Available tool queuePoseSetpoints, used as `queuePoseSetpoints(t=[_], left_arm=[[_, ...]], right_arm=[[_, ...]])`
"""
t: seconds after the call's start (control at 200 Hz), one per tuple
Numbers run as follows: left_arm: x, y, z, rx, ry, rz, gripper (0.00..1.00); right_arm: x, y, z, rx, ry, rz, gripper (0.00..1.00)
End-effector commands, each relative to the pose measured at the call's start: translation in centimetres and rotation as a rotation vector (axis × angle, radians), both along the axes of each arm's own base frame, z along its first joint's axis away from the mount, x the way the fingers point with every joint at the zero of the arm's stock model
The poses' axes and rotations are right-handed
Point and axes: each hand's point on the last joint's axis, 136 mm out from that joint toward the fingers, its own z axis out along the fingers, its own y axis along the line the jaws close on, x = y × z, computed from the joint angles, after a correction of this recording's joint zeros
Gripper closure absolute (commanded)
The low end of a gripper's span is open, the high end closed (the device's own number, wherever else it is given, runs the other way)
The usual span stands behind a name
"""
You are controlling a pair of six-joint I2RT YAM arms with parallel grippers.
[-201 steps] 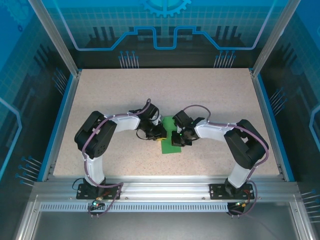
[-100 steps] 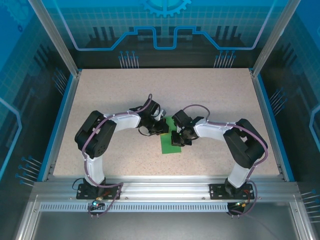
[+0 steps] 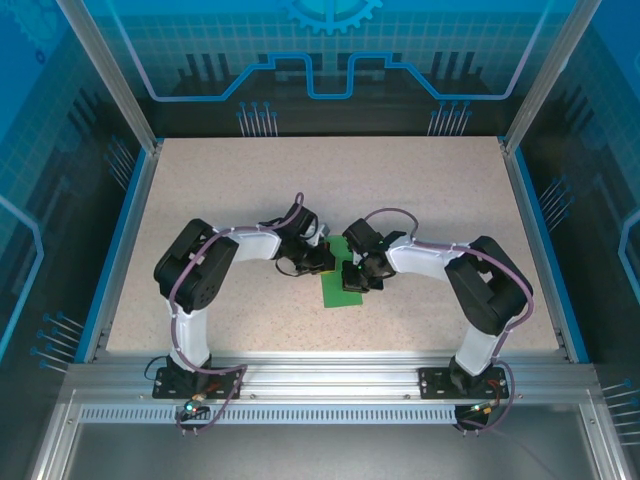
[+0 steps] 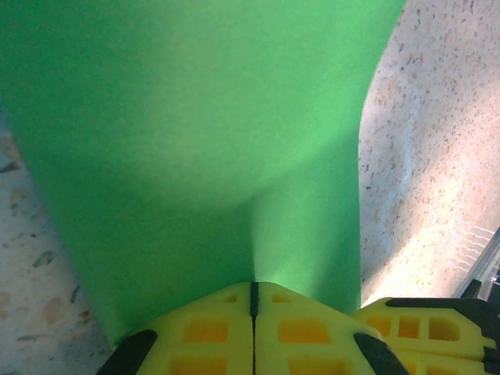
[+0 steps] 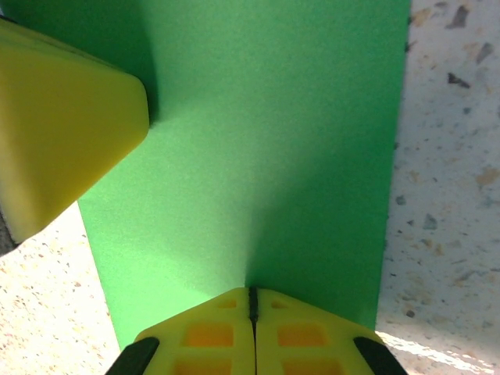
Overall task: Fold a paper plane with a square sheet of paper (fold left side to right side)
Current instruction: First fold the square sheet of paper in half at the center of the table.
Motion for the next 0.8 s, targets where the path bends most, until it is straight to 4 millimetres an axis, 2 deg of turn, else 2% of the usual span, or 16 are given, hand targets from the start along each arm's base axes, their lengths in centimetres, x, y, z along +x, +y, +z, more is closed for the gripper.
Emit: queuePoseSetpoints(t=[0.0,0.22,0.79], left_arm=[[-0.4,1.6,-1.5,0.038,-0.009,0.010,0.93],[0.4,2.5,-1.9,0.025,-0.046,0.038,0.92],[4.4,3.9,-0.5,0.041,-0.126,0.089,0.91]], right_arm=[[-2.5,-2.9,-3.0,-0.154,0.105,0.012,0.94],[-3.0,-3.2,-3.2,-0.167,0.122,0.026,0.94],[-3.5,-3.8,-3.5,-0.182,0.136,0.034,0.94]])
